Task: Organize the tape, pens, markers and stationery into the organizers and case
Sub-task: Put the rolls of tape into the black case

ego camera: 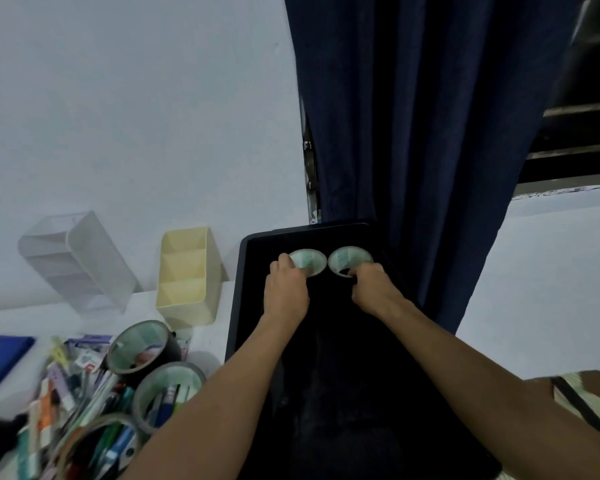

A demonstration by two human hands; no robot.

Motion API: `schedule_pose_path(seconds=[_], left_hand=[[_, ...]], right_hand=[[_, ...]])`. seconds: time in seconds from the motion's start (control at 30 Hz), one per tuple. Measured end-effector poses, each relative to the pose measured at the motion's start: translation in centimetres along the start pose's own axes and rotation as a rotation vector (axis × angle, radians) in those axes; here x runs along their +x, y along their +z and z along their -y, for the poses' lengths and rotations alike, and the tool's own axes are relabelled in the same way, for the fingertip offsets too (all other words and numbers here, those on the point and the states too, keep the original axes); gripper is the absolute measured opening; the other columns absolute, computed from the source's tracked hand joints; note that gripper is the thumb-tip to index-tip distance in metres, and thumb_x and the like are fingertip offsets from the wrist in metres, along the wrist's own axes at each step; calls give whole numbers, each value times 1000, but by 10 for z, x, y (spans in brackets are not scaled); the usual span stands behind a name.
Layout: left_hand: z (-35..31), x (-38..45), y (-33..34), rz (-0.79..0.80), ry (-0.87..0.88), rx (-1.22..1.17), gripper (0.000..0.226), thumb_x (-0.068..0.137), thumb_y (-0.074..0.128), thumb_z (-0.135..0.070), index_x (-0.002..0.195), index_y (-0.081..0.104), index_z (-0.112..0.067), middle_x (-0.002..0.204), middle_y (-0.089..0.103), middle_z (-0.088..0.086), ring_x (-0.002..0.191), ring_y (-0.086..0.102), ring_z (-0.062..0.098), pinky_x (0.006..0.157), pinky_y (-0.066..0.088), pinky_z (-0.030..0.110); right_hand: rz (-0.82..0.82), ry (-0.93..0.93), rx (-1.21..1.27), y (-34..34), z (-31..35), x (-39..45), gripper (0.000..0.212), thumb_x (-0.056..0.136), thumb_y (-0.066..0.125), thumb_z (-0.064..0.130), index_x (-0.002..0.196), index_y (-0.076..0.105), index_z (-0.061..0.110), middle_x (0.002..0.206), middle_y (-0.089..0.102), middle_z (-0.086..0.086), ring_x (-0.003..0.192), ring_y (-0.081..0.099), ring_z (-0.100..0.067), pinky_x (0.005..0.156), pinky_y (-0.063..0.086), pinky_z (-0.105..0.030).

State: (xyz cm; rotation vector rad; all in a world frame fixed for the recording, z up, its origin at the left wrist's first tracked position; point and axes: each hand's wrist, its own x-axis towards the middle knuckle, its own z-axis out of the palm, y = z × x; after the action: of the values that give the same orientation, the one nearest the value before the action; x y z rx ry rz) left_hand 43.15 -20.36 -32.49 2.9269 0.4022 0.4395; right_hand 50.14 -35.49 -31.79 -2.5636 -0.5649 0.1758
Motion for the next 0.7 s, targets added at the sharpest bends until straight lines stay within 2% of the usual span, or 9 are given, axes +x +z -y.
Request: schedule_pose_path(seconds=[0.13,0.2,0.27,0.4,0.5,0.57,0.7], left_hand=[[1,0,3,33,-79,-135,41,88,49,2,124,61,-14,116,39,10,99,47,27,82,51,34],[4,0,6,60,-126,-268,43,84,51,8,125,59,-6,116,38,11,94,55,27,84,54,38],[6,2,8,58,-141,-340,43,85,52,8,126,58,-4,117,39,11,91,58,28,89,53,36],[5,1,7,38,-139,-345,40,89,54,-6,129,58,-7,123,39,13,94,59,29,89,48,28],[2,-1,7,34,-135,-365,40,88,59,-15,127,57,-7,126,38,11,98,59,27,90,46,26],[0,-2,7,52,-146,-377,43,87,61,-18,128,56,-7,128,37,10,102,57,25,92,47,27],[-2,-4,10,131,-134,-348,51,82,66,-23,128,50,-6,128,31,9,100,57,27,90,50,31]], right_hand=[[-15,-16,14,3,-6,5,29,82,51,-6,105,67,2,109,65,-16,96,63,-27,80,53,-27],[-16,-28,3,6,-7,7,29,82,51,-6,105,66,1,113,62,-17,100,62,-28,86,53,-31],[-17,-40,-10,7,-7,9,32,81,53,-5,111,62,0,124,55,-18,107,58,-29,92,51,-32],[40,-43,-58,6,-3,5,60,80,62,1,136,41,1,154,14,-15,125,46,-30,106,41,-31],[86,-41,-53,6,1,0,74,83,62,1,146,24,4,158,-12,-14,128,43,-29,104,40,-25],[72,-39,-59,7,2,-1,71,84,60,-1,146,25,5,158,-12,-15,124,47,-30,101,43,-26],[16,-67,-99,9,1,3,61,84,59,0,141,37,4,153,17,-18,119,51,-33,98,47,-32]])
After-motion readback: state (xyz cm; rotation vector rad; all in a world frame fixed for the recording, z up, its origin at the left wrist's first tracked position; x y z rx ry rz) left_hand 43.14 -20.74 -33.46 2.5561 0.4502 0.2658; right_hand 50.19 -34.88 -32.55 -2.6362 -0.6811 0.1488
